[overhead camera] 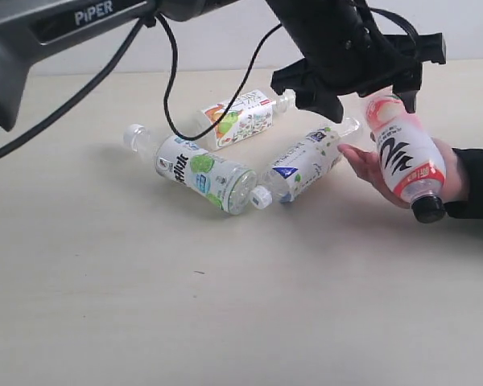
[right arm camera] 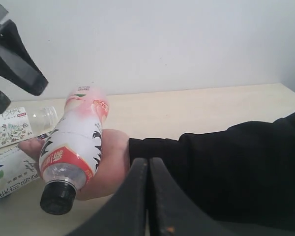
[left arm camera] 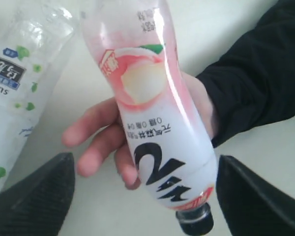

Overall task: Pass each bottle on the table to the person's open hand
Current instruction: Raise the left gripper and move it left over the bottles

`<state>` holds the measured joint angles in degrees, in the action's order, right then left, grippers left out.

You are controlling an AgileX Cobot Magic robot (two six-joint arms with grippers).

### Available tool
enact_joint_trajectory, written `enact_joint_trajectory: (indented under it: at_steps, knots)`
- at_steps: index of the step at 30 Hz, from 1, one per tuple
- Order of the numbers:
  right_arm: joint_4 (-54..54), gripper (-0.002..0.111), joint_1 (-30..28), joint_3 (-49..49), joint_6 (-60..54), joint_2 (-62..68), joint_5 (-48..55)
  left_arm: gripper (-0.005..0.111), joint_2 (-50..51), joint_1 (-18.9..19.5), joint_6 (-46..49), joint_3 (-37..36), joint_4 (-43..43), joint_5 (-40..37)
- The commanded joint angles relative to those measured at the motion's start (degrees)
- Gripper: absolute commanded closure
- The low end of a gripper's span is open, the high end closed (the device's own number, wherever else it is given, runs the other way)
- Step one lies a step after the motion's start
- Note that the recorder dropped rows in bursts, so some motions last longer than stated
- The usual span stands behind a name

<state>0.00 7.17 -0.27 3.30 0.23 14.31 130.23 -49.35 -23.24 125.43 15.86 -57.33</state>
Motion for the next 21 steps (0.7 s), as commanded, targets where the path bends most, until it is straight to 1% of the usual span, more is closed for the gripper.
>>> enact_joint_trajectory:
  at_steps: [1,3,6,11,18,21]
  knots:
    - [0.0,0.108,-0.2,0.3,-0.2,-0.2,-0.3,0.031,-4.3,0.2,1.7,0.2,-4.7,-5.5]
    - [0.0,0.108,-0.2,0.3,-0.2,-0.2,-0.3,0.031,-6.1,0.2,2.3,0.2,-7.3,-8.7]
    - [0.0,0.108,-0.2,0.3,-0.2,-0.2,-0.3,0.031,-8.9,0.2,5.6,0.2,-7.9,-12.6]
    - [0.0,0.108,-0.2,0.3,-0.2,-0.2,-0.3,0.031,-11.6,0.2,10.3,-0.1,-8.4,-12.6]
    - [0.0,0.108,-0.2,0.3,-0.2,-0.2,-0.3,0.031,-16.4,0.2,13.9,-7.8,-12.3,-12.6]
    - [0.0,0.108,-0.2,0.3,-0.2,-0.2,-0.3,0.031,-18.0,0.2,14.9,-11.5,-12.7,-12.6]
